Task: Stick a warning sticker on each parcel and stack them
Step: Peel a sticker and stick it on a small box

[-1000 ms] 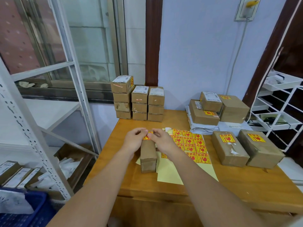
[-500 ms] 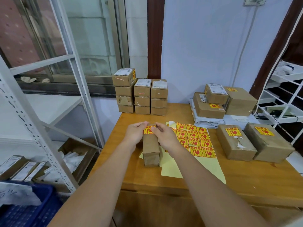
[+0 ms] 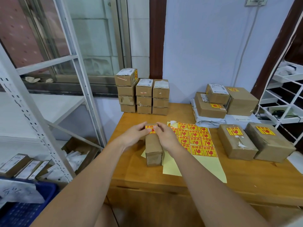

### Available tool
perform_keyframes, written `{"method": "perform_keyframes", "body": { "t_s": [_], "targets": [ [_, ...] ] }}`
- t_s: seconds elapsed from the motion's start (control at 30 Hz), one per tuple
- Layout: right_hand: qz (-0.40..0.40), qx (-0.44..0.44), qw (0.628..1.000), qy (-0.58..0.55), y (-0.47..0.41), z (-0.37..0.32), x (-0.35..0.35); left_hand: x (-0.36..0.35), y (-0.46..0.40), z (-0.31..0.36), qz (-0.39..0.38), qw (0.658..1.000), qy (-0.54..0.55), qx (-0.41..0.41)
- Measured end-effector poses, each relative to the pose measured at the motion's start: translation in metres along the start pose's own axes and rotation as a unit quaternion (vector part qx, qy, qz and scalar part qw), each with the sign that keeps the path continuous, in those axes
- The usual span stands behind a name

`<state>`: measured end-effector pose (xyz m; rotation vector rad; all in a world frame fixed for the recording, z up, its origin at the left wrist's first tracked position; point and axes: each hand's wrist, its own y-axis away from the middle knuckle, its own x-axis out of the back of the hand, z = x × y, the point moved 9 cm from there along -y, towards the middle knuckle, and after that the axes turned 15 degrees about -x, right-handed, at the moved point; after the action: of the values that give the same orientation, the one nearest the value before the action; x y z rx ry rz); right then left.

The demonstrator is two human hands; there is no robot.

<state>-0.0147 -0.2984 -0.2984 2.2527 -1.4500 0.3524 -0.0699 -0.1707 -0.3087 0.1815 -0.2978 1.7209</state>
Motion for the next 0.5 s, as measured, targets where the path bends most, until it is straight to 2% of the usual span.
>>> {"method": "perform_keyframes", "body": {
  "t_s": [0.13, 0.3, 0.5],
  "targets": [
    [-0.009, -0.003, 1.000, -0.016, 0.001, 0.001, -0.001, -0.004, 0.008, -0.003, -0.028, 0.998, 0.058, 0.009],
    [-0.012, 0.001, 1.000, -0.021, 0.001, 0.000, 0.000, -0.010, 0.012, -0.002, -0.050, 0.999, 0.009, 0.009],
    [-0.002, 0.009, 1.000, -0.013, 0.003, -0.001, 0.001, -0.014, 0.009, 0.004, 0.081, 0.997, -0.010, 0.009]
  ]
}}
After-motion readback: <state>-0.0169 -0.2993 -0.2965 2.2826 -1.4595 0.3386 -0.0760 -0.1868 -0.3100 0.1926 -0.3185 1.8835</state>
